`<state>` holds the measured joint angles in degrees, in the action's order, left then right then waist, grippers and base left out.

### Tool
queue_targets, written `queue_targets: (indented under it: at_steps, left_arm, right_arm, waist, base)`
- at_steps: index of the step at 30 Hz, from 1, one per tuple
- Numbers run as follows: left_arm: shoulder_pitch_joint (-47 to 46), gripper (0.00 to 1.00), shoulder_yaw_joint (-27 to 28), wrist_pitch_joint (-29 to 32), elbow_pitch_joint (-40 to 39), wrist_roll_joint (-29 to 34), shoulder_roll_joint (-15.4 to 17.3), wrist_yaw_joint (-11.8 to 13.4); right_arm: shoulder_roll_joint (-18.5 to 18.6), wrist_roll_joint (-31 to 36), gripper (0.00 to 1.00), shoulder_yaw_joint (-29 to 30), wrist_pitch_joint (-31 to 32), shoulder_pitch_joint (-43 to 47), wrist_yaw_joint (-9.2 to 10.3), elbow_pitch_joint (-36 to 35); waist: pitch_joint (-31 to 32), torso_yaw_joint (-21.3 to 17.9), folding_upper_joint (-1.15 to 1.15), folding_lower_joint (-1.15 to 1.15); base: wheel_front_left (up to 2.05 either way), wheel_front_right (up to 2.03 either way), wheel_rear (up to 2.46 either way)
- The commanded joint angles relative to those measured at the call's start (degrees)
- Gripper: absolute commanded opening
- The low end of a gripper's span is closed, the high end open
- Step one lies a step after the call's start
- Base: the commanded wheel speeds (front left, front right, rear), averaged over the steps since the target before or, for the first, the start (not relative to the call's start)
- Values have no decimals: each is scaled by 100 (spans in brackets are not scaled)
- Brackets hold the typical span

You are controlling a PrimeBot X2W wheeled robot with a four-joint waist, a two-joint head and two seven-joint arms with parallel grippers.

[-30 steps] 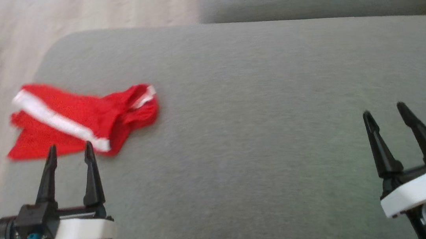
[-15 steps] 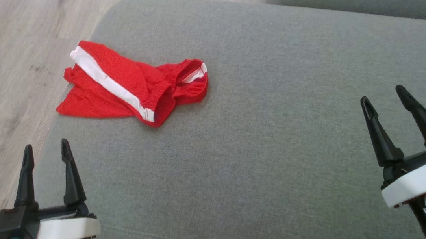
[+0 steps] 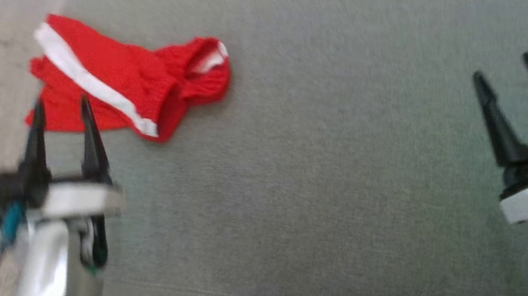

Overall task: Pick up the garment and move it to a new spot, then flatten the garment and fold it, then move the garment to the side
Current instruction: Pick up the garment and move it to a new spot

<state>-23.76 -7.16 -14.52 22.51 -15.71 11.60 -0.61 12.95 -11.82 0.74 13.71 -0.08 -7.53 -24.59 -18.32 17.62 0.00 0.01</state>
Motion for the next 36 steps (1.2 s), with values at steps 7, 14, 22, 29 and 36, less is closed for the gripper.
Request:
queue_targets:
  at_steps: [7, 14, 22, 29, 36]
  left_arm:
    - [-1489, 100, 136, 445, 1316, -149, 257, -281]
    - [-2239, 100, -128, 1800, 2799, -318, 334, -533]
    - [-2669, 0, -246, 2720, 3466, -410, 343, -490]
    - [-2522, 0, -10, 1277, 3114, -399, 546, -65]
    - [-1956, 0, 332, 285, 2629, -520, 763, 259]
  right_arm:
    - [250, -151, 100, 116, -39, -207, 4, -247]
    - [276, -217, 100, 166, -166, -216, 4, -144]
    - [281, -239, 100, 132, -174, -221, 4, -11]
    - [162, -214, 100, 70, -284, -185, 4, 161]
    - [-79, -177, 100, -27, -412, -103, 4, 387]
  waist:
    - [-1042, -590, 0, -1]
    - [-1172, -699, 0, -1]
    - [-1019, -680, 0, -1]
    - [-567, -805, 0, -1]
    - [51, -1000, 0, -1]
  base:
    - [0, 0, 0]
    - [0, 0, 0]
    - [0, 0, 0]
    - [0, 0, 0]
    - [0, 0, 0]
